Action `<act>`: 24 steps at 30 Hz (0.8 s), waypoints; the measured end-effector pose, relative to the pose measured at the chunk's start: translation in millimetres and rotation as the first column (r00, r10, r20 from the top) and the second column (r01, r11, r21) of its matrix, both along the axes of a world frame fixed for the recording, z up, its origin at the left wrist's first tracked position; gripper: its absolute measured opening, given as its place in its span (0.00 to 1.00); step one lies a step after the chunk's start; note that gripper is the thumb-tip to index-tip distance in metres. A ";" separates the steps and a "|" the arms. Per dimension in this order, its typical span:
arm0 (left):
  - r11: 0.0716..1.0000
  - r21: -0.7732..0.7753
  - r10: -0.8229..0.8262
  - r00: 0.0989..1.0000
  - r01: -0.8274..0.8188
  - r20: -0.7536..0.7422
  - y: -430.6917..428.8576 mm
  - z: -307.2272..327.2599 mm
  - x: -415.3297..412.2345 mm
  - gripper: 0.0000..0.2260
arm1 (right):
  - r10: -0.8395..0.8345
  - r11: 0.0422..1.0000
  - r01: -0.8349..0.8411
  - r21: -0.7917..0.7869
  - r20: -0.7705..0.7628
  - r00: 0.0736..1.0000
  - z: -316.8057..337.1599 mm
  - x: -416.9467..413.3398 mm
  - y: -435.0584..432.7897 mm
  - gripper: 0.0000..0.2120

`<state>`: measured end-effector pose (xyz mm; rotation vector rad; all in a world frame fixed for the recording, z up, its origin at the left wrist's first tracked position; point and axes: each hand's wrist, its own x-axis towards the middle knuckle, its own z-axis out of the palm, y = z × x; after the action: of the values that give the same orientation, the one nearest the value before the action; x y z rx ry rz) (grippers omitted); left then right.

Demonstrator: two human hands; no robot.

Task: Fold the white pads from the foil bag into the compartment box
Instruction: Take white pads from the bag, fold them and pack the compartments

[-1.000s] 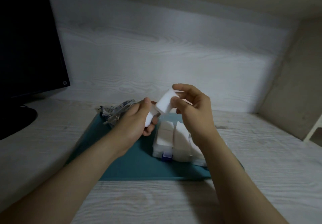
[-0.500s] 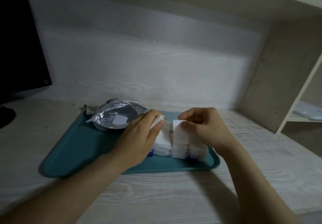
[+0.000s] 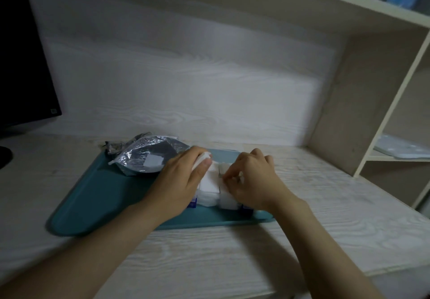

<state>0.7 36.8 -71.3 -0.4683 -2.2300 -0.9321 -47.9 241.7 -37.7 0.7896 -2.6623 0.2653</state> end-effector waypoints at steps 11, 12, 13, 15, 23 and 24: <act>0.567 0.820 -0.457 0.857 0.077 0.236 -1.4 25.0 2.7 0.24 | 0.339 0.883 -0.368 -0.291 -0.148 0.929 15.9 14.1 -48.5 0.49; 0.548 0.832 -0.475 0.850 0.084 0.227 -0.9 25.9 2.5 0.24 | 0.360 0.870 -0.393 -0.299 -0.161 0.919 17.5 11.4 -51.5 0.49; 0.522 0.848 -0.487 0.847 0.088 0.212 -1.2 26.4 1.1 0.25 | 0.388 0.849 -0.427 -0.312 -0.182 0.904 19.1 8.2 -54.9 0.46; 0.443 0.891 -0.521 0.838 0.099 0.166 -0.8 29.7 -1.4 0.26 | 0.436 0.808 -0.479 -0.344 -0.199 0.878 23.1 3.9 -59.1 0.37; 0.465 0.882 -0.491 0.851 0.072 0.190 -13.0 32.9 -5.0 0.24 | 0.456 0.808 -0.494 -0.320 -0.191 0.869 20.7 -13.0 -68.8 0.22; 0.461 0.885 -0.488 0.851 0.063 0.194 -14.3 32.0 -5.6 0.24 | 0.445 0.813 -0.491 -0.311 -0.211 0.870 17.5 -13.9 -70.2 0.19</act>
<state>-5.0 22.5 -39.3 -0.1449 -1.6744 -2.3658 -61.7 171.5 -20.2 1.2790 -2.1623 0.7713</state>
